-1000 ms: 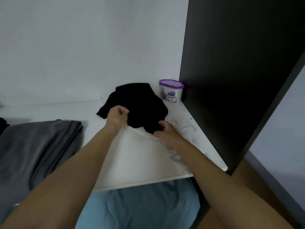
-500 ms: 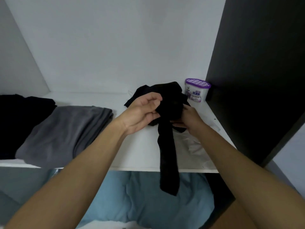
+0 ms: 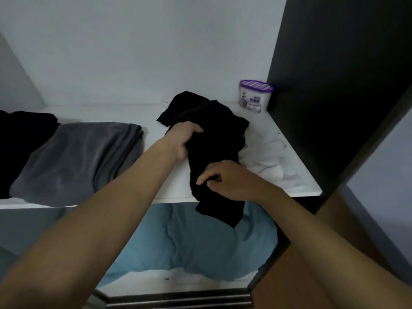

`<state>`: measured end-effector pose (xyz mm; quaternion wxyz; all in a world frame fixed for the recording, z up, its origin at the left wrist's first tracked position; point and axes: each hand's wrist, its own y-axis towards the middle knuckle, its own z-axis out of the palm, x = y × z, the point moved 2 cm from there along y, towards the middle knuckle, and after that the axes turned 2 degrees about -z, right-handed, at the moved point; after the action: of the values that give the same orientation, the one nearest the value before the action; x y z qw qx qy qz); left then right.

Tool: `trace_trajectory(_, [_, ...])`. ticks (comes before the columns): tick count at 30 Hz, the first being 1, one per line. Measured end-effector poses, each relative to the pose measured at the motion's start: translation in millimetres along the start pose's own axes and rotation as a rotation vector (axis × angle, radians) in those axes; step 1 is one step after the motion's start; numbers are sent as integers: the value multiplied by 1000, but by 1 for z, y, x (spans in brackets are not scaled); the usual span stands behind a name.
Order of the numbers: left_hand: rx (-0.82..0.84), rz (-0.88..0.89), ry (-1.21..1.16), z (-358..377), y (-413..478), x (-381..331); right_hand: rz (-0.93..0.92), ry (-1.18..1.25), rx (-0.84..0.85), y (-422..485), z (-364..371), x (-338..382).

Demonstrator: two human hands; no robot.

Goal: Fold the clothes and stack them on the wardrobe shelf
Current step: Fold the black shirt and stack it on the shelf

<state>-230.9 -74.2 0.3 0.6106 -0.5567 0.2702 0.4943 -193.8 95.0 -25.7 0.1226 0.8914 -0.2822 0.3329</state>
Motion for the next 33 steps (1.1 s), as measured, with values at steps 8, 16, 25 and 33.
trace_trajectory(8, [233, 350, 123, -13, -63, 10, 530, 1299, -391, -20, -21, -3])
trace_trajectory(16, [462, 121, 422, -115, -134, 92, 378, 1310, -734, 13, 22, 81])
trace_trajectory(25, [456, 21, -383, -132, -168, 162, 409, 1169, -677, -74, 139, 137])
trace_trajectory(33, [341, -93, -497, -154, -204, 245, 773, 1270, -947, -183, 205, 112])
